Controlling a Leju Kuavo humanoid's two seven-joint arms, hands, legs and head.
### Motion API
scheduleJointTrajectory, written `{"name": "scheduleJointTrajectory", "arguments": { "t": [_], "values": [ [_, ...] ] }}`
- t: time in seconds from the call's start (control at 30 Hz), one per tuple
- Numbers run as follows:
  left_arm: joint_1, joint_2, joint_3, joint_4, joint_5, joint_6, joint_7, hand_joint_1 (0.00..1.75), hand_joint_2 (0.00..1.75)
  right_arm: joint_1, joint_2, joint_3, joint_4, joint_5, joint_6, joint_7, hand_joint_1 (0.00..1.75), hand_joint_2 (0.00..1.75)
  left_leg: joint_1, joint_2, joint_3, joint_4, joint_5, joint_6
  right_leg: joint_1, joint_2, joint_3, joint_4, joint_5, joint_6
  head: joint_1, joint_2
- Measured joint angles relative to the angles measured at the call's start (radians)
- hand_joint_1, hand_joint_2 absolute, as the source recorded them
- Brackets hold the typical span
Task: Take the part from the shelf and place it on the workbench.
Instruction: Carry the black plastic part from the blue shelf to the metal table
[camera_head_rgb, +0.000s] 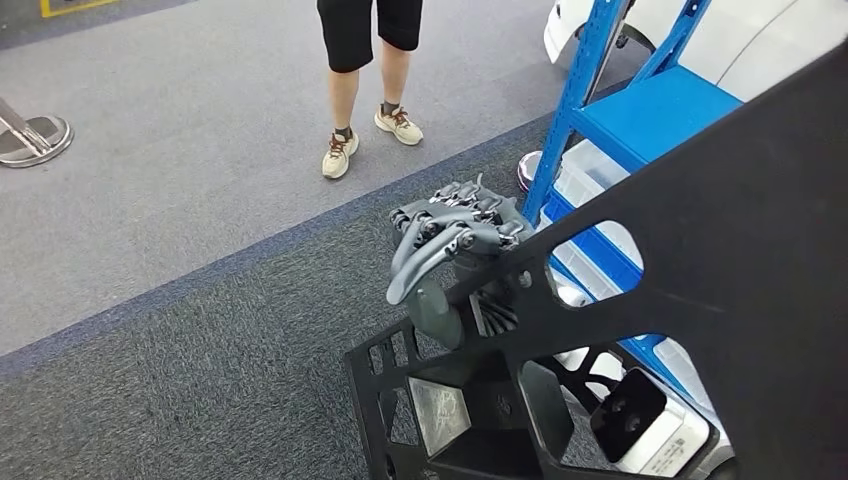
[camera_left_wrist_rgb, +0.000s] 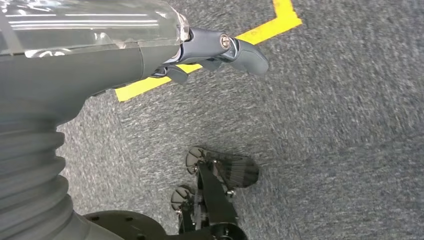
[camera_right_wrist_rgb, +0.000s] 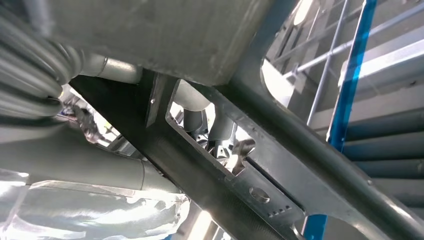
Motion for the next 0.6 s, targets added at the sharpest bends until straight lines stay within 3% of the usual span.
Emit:
{"name": "scheduleJointTrajectory", "arguments": {
  "t": [0.07, 0.13, 0.17, 0.2, 0.23, 0.27, 0.33, 0.4, 0.43, 0.5, 0.53, 0.6],
  "values": [
    [0.002, 0.000, 0.000, 0.000, -0.001, -0.008, -0.005, 0.00, 1.75, 0.000, -0.002, 0.001, 0.000, 0.000, -0.002, -0.004, 1.75, 1.75, 0.006, -0.021, 0.003, -0.008, 0.005, 0.012, -0.005, 0.051, -0.022, 0.056, -0.040, 0.008, 0.000, 0.000],
    [-0.001, 0.001, 0.000, 0.000, -0.001, -0.011, -0.009, 0.00, 1.75, 0.005, -0.006, 0.002, 0.000, 0.000, -0.005, -0.007, 1.75, 1.75, 0.007, -0.045, 0.002, -0.009, 0.008, 0.019, -0.008, 0.107, -0.084, 0.187, -0.106, 0.011, 0.000, 0.000],
    [-0.003, 0.001, 0.000, 0.000, -0.001, -0.012, -0.009, 0.00, 1.75, 0.008, -0.008, 0.002, 0.000, 0.000, -0.006, -0.007, 1.75, 1.75, 0.007, -0.059, 0.001, -0.009, 0.009, 0.020, -0.008, 0.117, -0.117, 0.253, -0.129, 0.012, 0.000, 0.000],
    [-0.003, 0.001, 0.000, 0.000, -0.001, -0.013, -0.010, 0.00, 1.75, 0.012, -0.010, 0.003, 0.000, 0.000, -0.007, -0.007, 1.75, 1.75, 0.007, -0.073, 0.001, -0.008, 0.009, 0.021, -0.008, 0.120, -0.138, 0.290, -0.132, 0.012, 0.000, 0.000],
    [-0.003, 0.001, 0.000, 0.000, -0.001, -0.013, -0.010, 0.00, 1.75, 0.014, -0.011, 0.004, 0.000, 0.000, -0.008, -0.007, 1.75, 1.75, 0.006, -0.088, 0.001, -0.006, 0.009, 0.021, -0.009, 0.122, -0.141, 0.288, -0.116, 0.011, 0.000, 0.000],
    [-0.003, 0.001, 0.000, 0.000, -0.001, -0.014, -0.010, 0.00, 1.75, 0.015, -0.012, 0.004, 0.000, 0.000, -0.008, -0.007, 1.75, 1.75, 0.007, -0.104, 0.002, -0.003, 0.008, 0.020, -0.010, 0.126, -0.124, 0.245, -0.081, 0.009, 0.000, 0.000],
    [-0.003, 0.000, 0.000, 0.000, -0.002, -0.015, -0.010, 0.00, 1.75, 0.015, -0.012, 0.004, 0.000, 0.000, -0.010, -0.007, 1.75, 1.75, 0.006, -0.132, -0.001, 0.003, 0.007, 0.016, -0.015, 0.174, -0.065, 0.105, -0.008, 0.004, 0.000, 0.000],
    [-0.005, 0.000, 0.000, 0.000, -0.002, -0.017, -0.010, 0.00, 1.75, 0.015, -0.013, 0.004, 0.000, 0.000, -0.011, -0.008, 1.75, 1.75, 0.008, -0.156, -0.011, 0.008, 0.009, 0.005, -0.019, 0.222, -0.034, 0.022, 0.019, 0.002, 0.000, 0.000],
    [-0.004, 0.000, 0.000, 0.000, -0.004, -0.019, -0.011, 0.00, 1.75, 0.016, -0.014, 0.004, 0.000, 0.001, -0.011, -0.008, 1.75, 1.75, 0.010, -0.169, -0.017, 0.009, 0.011, -0.002, -0.018, 0.228, -0.034, 0.015, 0.017, 0.001, 0.000, 0.000],
    [-0.001, 0.000, 0.000, 0.000, -0.009, -0.023, -0.013, 0.00, 1.75, 0.017, -0.015, 0.004, -0.001, 0.004, -0.012, -0.008, 1.75, 1.75, 0.014, -0.182, -0.023, 0.008, 0.014, -0.015, -0.018, 0.202, -0.030, 0.006, 0.021, -0.006, 0.000, 0.000],
    [0.001, 0.000, 0.000, 0.000, -0.013, -0.026, -0.013, 0.00, 1.75, 0.018, -0.015, 0.004, -0.002, 0.006, -0.013, -0.008, 1.75, 1.75, 0.013, -0.167, -0.028, 0.018, 0.007, -0.021, -0.020, 0.187, -0.025, 0.001, 0.023, -0.012, -0.001, 0.000],
    [0.000, 0.000, 0.000, 0.000, -0.020, -0.029, -0.011, 0.00, 1.75, 0.022, -0.015, 0.004, -0.003, 0.012, -0.013, -0.010, 1.75, 1.75, 0.010, -0.106, -0.062, 0.094, -0.037, -0.029, -0.020, 0.154, -0.016, -0.008, 0.024, -0.023, -0.001, 0.000]
  ]
}}
